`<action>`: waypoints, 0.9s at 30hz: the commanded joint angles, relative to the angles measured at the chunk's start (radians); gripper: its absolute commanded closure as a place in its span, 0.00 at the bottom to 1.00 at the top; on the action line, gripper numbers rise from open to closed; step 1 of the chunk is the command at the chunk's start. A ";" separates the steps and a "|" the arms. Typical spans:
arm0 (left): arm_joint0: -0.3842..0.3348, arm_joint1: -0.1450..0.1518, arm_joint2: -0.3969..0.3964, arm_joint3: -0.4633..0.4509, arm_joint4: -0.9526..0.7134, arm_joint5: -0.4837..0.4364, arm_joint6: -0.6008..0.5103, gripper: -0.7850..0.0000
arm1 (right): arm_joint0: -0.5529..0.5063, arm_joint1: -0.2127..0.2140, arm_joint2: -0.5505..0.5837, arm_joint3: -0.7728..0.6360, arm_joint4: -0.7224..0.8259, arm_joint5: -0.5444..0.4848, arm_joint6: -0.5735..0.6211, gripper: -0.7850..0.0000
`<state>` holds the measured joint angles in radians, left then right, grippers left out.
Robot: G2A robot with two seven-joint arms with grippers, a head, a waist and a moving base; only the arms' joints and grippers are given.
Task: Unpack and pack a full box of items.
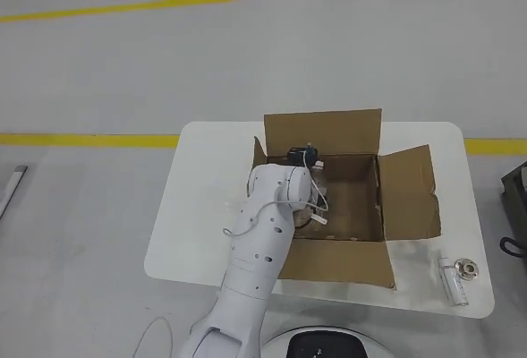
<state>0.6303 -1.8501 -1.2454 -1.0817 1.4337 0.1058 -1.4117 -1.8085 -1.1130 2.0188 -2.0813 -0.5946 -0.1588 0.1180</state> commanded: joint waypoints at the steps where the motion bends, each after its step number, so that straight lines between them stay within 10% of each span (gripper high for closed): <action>1: -0.017 0.001 -0.004 0.048 0.003 0.018 0.007 1.00 | 0.003 -0.001 0.001 -0.001 0.000 -0.002 0.002 1.00; 27: -0.205 -0.019 0.048 0.477 -0.013 0.103 0.120 1.00 | -0.007 -0.018 0.007 -0.007 -0.014 -0.015 -0.005 1.00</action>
<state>0.4309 -1.8681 -1.1989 -0.6181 1.4247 0.2075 -1.2982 -1.8157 -1.1309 2.0259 -2.0879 -0.6081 -0.1732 0.1131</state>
